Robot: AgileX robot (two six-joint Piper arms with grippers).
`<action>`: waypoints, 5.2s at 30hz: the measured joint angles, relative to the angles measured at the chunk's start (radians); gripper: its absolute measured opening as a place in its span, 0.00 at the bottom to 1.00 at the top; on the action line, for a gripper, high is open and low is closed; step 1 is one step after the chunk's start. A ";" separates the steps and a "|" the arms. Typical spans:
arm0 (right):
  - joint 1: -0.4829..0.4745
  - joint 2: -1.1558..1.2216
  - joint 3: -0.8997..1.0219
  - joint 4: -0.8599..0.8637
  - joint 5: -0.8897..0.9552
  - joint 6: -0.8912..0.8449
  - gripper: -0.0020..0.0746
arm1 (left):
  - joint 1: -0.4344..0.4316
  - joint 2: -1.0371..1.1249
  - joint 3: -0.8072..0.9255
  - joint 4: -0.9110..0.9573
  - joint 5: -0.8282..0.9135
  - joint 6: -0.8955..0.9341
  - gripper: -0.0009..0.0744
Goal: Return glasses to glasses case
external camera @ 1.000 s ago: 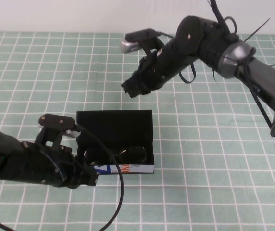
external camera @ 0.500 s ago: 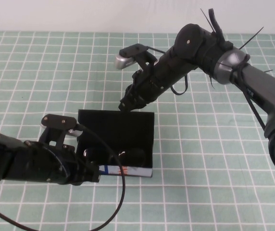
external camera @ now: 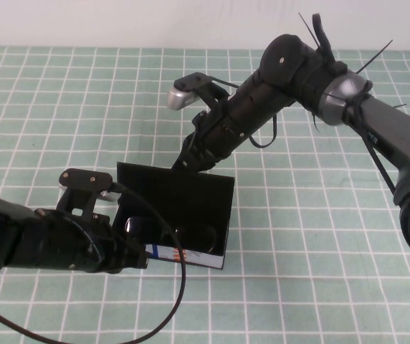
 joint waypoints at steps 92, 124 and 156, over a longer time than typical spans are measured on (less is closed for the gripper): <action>0.107 -1.177 0.714 -0.364 -0.016 0.159 0.01 | 0.359 -0.585 -0.234 0.794 0.477 -0.301 0.01; 0.000 -2.119 1.835 -0.550 -0.664 0.402 0.01 | 0.356 -1.296 0.237 0.452 0.235 -0.492 0.01; 0.000 -2.121 1.839 -0.490 -0.656 0.402 0.01 | 0.356 -1.520 0.351 1.008 0.052 -0.976 0.01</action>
